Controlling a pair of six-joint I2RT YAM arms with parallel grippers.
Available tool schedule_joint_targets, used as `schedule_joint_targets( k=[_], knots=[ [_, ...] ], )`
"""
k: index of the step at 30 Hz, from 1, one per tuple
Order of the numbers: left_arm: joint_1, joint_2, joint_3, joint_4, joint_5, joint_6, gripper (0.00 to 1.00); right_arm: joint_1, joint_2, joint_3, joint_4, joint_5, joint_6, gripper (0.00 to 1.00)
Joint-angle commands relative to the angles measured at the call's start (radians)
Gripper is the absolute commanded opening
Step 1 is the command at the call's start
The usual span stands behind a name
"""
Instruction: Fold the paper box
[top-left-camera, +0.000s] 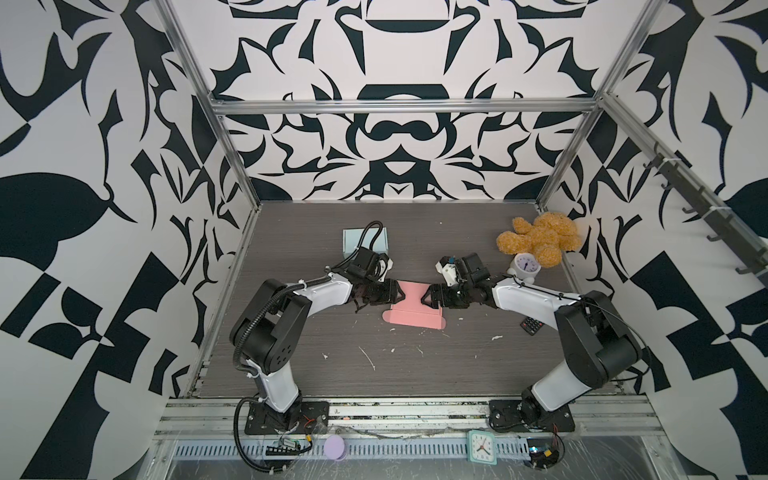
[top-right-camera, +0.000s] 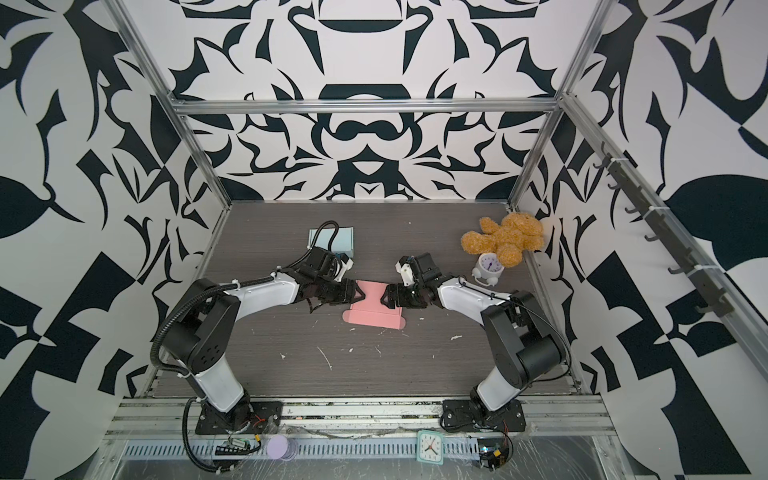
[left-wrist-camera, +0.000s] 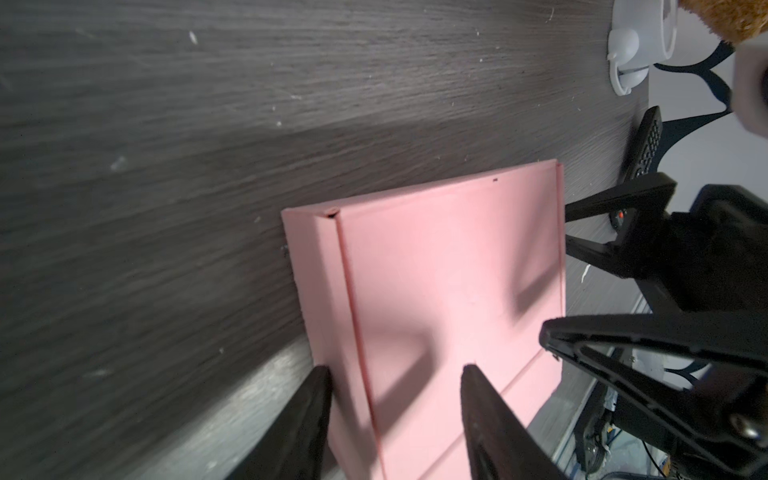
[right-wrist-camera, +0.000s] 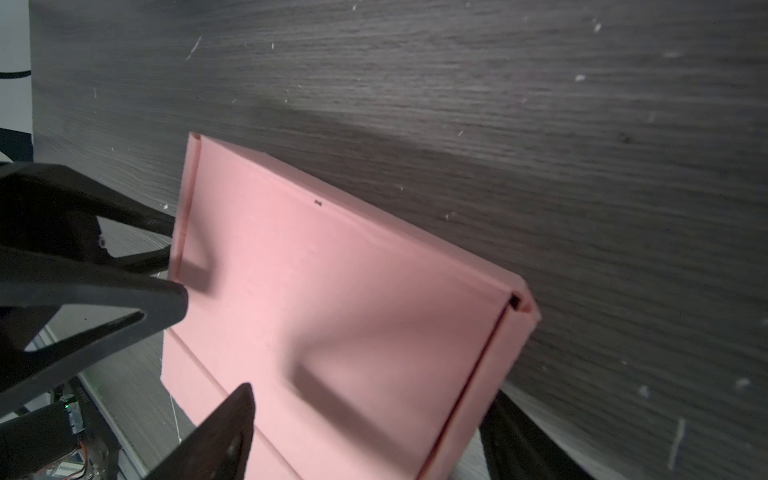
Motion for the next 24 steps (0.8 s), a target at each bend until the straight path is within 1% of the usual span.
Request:
schedule_joint_targets(
  k=[1, 7, 11, 16, 20, 24],
  knots=[
    [-0.020, -0.062, -0.054, 0.021, 0.011, -0.040, 0.52, 0.030, -0.029, 0.017, 0.010, -0.001, 0.011, 0.85],
    [-0.043, -0.160, -0.156, 0.019, -0.021, -0.077, 0.52, 0.065, -0.040, 0.017, -0.005, 0.008, 0.023, 0.84],
    [-0.040, -0.191, -0.174, -0.009, -0.040, -0.068, 0.53, 0.068, -0.084, -0.020, -0.014, 0.032, 0.044, 0.86],
    [-0.034, -0.225, -0.176, -0.055, -0.065, -0.054, 0.65, 0.066, -0.162, -0.064, -0.075, 0.089, 0.039, 0.89],
    [-0.041, -0.288, -0.193, -0.122, -0.115, -0.049, 0.68, 0.068, -0.235, -0.098, -0.124, 0.123, 0.037, 0.90],
    [-0.105, -0.370, -0.227, -0.173, -0.172, -0.090, 0.68, 0.086, -0.295, -0.113, -0.180, 0.129, 0.033, 0.90]
  ],
)
